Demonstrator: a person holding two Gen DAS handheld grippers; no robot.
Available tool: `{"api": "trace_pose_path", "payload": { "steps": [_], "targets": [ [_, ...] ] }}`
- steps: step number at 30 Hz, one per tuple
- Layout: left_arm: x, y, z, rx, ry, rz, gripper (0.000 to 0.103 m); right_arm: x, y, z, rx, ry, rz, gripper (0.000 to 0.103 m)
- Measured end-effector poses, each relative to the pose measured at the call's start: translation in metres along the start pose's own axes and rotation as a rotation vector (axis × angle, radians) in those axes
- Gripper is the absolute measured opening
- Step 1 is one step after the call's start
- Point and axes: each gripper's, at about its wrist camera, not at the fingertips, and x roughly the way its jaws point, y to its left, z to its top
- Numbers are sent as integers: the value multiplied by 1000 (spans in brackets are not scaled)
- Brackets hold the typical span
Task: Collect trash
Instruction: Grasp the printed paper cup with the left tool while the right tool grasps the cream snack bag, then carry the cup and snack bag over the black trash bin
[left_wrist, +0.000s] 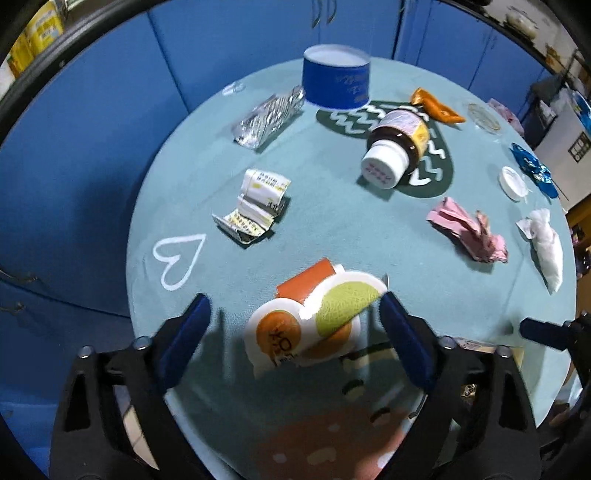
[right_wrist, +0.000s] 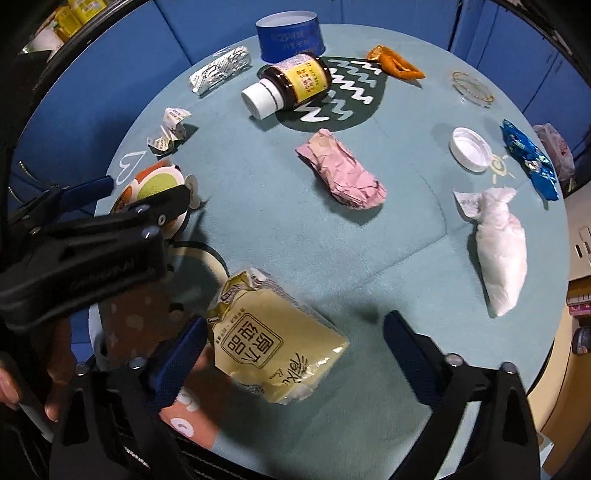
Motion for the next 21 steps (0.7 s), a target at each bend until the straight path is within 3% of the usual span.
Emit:
{"api": "trace_pose_path", "payload": {
  "steps": [2, 4, 5, 7, 11, 21],
  "targets": [
    [6, 2, 1, -12, 29, -19, 72, 1, 3, 2, -16, 4, 20, 69],
    [10, 3, 1, -20, 56, -51, 52, 0, 8, 3, -42, -3, 38, 60],
    [11, 4, 1, -25, 61, -60, 51, -1, 10, 4, -51, -12, 38, 54],
    [6, 5, 1, -30, 43, -80, 38, -5, 11, 5, -55, -31, 37, 42],
    [-4, 7, 4, -50, 3, -101, 35, -6, 9, 12, -57, -62, 33, 30],
    [-28, -15, 23, -24, -82, -94, 34, -38, -12, 8, -33, -230, -35, 29]
  ]
}}
